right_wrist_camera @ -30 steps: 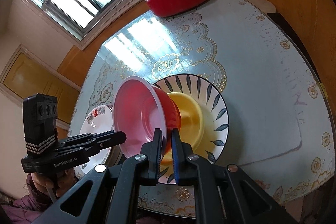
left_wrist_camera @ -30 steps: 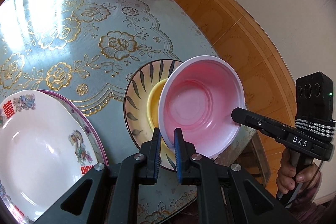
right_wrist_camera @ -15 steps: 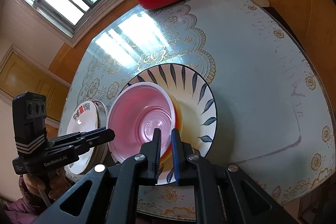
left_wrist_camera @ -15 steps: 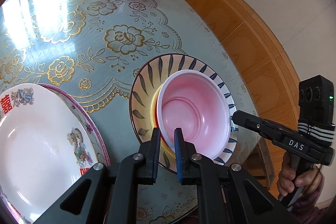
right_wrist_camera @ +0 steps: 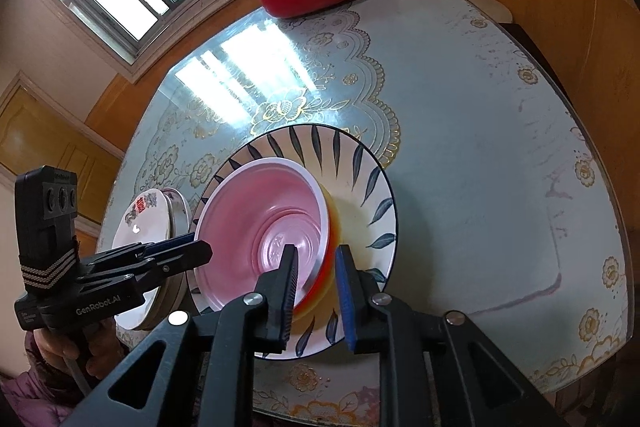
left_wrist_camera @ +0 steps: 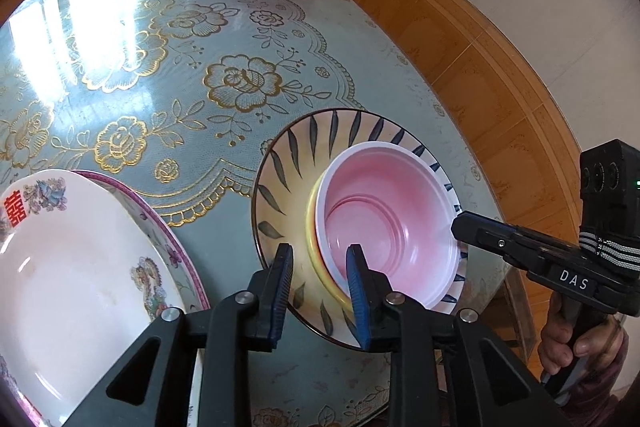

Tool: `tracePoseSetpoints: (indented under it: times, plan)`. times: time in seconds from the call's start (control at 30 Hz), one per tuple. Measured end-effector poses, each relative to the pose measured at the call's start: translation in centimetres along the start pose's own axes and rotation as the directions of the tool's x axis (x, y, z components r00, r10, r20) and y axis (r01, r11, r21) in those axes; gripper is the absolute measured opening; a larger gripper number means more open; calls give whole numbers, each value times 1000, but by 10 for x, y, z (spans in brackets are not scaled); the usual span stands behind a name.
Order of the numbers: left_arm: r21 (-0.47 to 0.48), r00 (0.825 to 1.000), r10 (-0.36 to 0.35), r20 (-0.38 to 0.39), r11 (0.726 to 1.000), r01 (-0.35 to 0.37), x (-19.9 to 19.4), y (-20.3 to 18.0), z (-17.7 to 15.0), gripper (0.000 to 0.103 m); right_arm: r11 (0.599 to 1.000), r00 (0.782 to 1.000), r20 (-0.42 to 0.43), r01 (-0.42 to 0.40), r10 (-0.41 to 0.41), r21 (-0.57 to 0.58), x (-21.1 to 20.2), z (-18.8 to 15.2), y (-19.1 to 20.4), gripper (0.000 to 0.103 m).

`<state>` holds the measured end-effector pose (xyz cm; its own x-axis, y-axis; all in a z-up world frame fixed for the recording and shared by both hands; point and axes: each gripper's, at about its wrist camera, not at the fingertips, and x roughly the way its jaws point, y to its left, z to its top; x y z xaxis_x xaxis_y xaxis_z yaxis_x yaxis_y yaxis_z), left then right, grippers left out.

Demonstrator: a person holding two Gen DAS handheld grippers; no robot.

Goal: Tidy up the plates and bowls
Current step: 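Lower the red bowl into the yellow bowl and open both tools, then grasp the rim of the blue-striped bowl with both tools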

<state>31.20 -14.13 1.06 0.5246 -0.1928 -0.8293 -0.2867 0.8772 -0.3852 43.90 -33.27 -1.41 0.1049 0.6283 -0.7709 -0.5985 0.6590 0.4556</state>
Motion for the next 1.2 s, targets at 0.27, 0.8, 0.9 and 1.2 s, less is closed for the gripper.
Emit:
tracePoseSetpoints:
  times: [0.27, 0.8, 0.9, 1.2]
  plan:
    - [-9, 999, 17, 51, 1000, -16, -15, 7, -3, 29, 999, 997, 68, 35, -36, 16, -15, 6, -9, 20]
    - [-18, 998, 34, 46, 999, -33, -11, 10, -13, 27, 987, 988, 4, 157, -157, -40, 14, 7, -28, 18]
    - [-21, 999, 22, 47, 1000, -21, -10, 10, -14, 27, 983, 986, -4, 163, -164, -83, 20, 8, -24, 11]
    - [-12, 998, 43, 49, 999, -42, 4, 0, -10, 23, 975, 979, -11, 201, -203, -96, 23, 16, -38, 11]
